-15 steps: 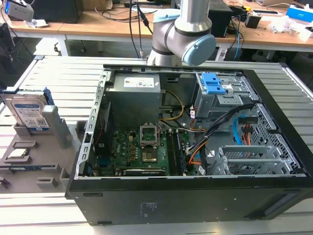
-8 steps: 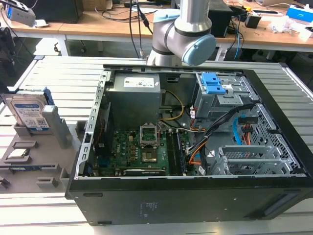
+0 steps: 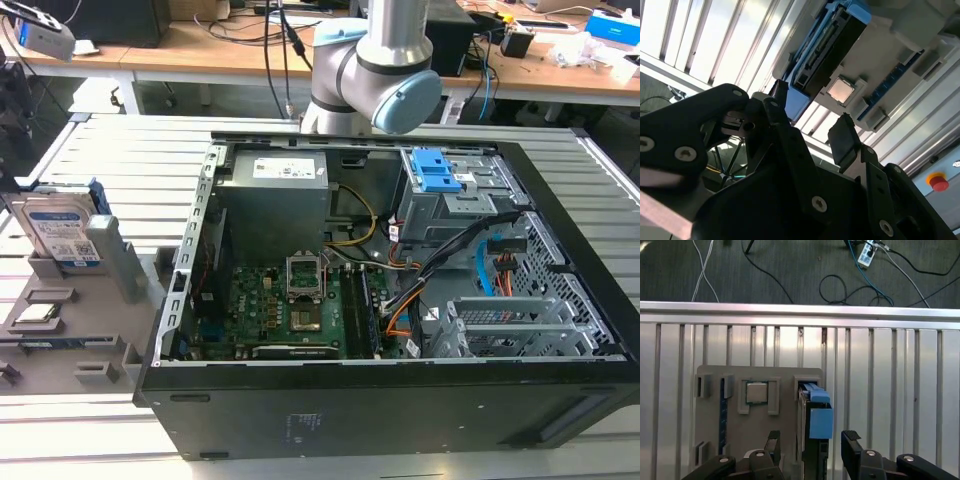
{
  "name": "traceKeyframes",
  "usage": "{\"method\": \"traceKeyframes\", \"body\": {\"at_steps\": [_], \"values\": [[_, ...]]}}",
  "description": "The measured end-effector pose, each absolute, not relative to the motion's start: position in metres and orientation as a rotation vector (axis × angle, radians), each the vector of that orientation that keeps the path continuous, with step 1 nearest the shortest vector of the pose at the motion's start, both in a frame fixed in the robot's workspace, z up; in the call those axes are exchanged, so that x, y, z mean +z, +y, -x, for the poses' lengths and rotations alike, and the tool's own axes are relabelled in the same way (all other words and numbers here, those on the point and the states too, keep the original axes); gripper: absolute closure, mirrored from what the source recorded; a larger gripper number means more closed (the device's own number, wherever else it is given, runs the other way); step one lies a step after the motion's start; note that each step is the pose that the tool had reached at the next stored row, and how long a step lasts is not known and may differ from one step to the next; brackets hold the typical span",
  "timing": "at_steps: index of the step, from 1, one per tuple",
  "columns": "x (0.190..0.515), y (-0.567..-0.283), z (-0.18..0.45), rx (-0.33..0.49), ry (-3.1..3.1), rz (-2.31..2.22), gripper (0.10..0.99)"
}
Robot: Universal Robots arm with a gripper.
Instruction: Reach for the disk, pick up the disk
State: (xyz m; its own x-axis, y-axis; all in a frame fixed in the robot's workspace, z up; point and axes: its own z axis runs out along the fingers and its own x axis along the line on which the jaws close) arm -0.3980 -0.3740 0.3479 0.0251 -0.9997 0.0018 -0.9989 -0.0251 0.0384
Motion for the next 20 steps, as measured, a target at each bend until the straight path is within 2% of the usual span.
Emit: {"method": "traceKeyframes", "body": {"at_steps": [20], "values": [[0.33,-0.374,0.398,-0.04,-2.17,-2.231,0.486]]}}
